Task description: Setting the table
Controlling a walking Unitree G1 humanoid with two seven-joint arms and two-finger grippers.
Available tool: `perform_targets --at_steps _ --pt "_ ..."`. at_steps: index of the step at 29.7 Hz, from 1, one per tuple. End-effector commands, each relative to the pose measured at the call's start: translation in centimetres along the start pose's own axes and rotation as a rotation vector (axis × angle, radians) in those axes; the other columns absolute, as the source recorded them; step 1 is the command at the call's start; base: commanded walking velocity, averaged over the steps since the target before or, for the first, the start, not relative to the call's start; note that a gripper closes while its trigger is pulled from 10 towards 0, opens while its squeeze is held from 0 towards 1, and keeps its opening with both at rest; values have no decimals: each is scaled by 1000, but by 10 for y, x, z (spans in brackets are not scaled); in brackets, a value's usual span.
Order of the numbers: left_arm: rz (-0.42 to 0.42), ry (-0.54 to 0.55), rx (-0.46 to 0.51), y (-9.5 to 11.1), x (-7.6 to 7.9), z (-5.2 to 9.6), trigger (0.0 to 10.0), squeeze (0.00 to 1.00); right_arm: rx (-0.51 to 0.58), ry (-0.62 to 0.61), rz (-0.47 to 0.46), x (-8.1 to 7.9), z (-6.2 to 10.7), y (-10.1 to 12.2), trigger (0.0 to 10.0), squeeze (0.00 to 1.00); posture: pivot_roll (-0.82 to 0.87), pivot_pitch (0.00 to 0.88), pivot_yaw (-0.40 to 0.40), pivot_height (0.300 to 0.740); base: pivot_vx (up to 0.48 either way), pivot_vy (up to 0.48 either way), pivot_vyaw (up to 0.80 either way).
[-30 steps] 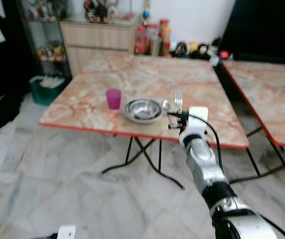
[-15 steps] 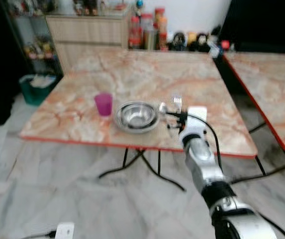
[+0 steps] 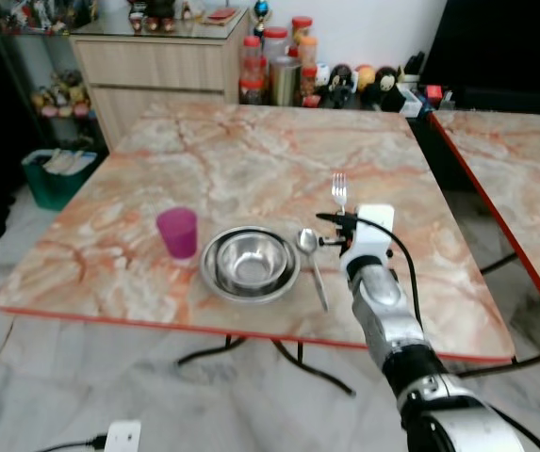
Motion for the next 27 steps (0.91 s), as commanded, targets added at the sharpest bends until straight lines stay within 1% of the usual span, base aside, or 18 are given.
perform_targets --at_steps 1,3,5,7,11,12,13,17,22,27 --pt "3 -19 -1 0 7 0 10000 0 13 -16 10 8 0 5 10000 0 81 0 -30 728 454 0 0" --pt "3 -19 -1 0 7 0 10000 0 12 -15 10 8 0 5 10000 0 81 0 -30 728 454 0 0" --pt "5 -17 -4 0 7 0 10000 0 -22 -10 20 8 2 -2 10000 0 81 0 -32 728 0 0 0" --pt "3 -18 -6 0 7 0 10000 0 -77 -10 51 10 5 -14 10000 0 76 0 -30 728 0 0 0" --pt "2 -20 -6 0 7 0 10000 0 -114 -22 44 13 7 -22 10000 0 76 0 -30 728 0 0 0" --pt "4 -23 -6 0 8 0 10000 0 -178 -52 45 18 10 -33 10000 0 76 0 -30 728 0 0 0" --pt "5 -24 -6 0 8 0 10000 0 -217 -66 48 21 11 -40 10000 0 76 0 -30 728 0 0 0" --pt "5 -27 -7 0 8 0 10000 0 -303 -79 46 23 15 -54 10000 0 78 0 -31 728 0 0 0" --pt "2 -27 -8 0 8 0 10000 0 -358 -53 58 18 19 -63 10000 0 77 0 -31 728 0 0 0" --pt "-2 -25 -9 0 8 0 10000 0 -351 -38 36 13 19 -63 10000 0 80 0 -31 728 0 0 0"
Point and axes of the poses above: a point about 5 cm out from each wrist's last joint towards the gripper, its own z axis pointing back from the gripper into the wrist, its own y axis along the axis of the wrist's last joint, x = y × z, the point moved 5 cm from there along -z, pointing out of the wrist towards the gripper, and after that the axes turned 12 degrees about -z, right-handed, at the moved point
